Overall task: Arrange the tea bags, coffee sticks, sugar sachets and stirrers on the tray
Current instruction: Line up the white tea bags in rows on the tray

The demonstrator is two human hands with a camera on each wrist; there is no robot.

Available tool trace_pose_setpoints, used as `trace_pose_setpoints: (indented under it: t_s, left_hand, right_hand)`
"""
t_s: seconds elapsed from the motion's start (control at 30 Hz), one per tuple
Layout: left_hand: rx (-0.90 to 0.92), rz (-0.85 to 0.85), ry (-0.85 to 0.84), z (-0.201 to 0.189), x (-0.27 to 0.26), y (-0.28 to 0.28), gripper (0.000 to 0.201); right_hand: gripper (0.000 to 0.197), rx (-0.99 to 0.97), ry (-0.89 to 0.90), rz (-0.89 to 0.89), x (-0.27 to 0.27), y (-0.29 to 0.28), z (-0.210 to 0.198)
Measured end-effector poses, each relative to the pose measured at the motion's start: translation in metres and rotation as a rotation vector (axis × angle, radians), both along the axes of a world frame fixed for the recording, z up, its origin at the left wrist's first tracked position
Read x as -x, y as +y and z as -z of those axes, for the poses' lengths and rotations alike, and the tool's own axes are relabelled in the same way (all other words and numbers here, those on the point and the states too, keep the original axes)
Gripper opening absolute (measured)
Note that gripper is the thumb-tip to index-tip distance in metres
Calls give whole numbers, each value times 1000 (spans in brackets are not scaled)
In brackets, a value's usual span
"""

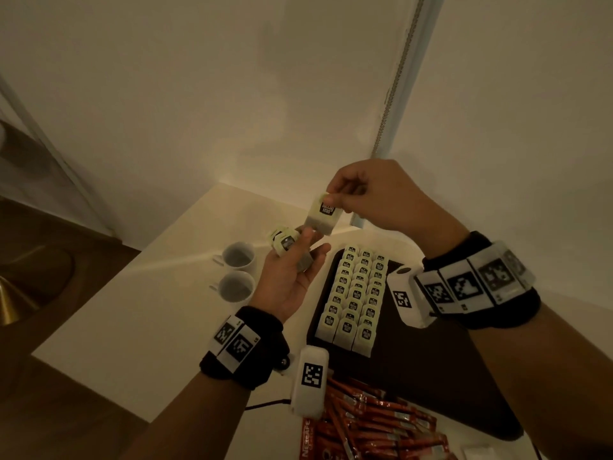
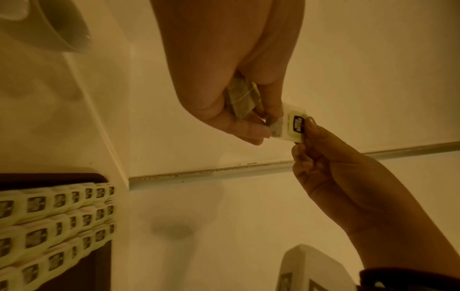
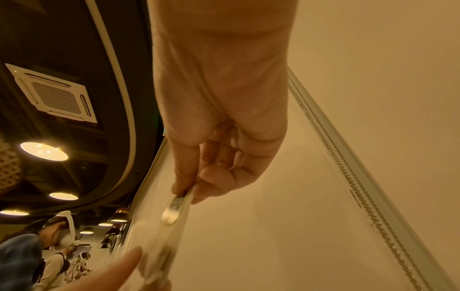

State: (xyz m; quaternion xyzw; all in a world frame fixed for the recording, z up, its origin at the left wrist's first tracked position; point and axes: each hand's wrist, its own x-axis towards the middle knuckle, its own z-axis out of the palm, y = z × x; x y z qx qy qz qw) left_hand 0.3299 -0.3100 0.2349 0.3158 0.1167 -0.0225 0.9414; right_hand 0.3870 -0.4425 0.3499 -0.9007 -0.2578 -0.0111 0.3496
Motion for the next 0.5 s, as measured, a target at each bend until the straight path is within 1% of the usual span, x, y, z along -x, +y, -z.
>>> trace_pose_setpoints:
  t_s: [0.07,0.17,0.27,0.33,0.5]
  left_hand:
    - [-4,-25,66,13,2,8,27]
    - [60,-59,165,28,3,27,41]
    - [108,-50,158,32,1,43,54]
    - [117,-39,134,30,1,49,58]
    - [99,-30,129,32,1,54,59]
  right_hand:
    - [7,5,31,21,2,-7,18]
    - [10,104,120,36,8,-19,68]
    - [16,273,269,42,16,-28,130]
    - [19,340,360,38,24,-31,165]
    - [23,410,537,-5,36,-29,220]
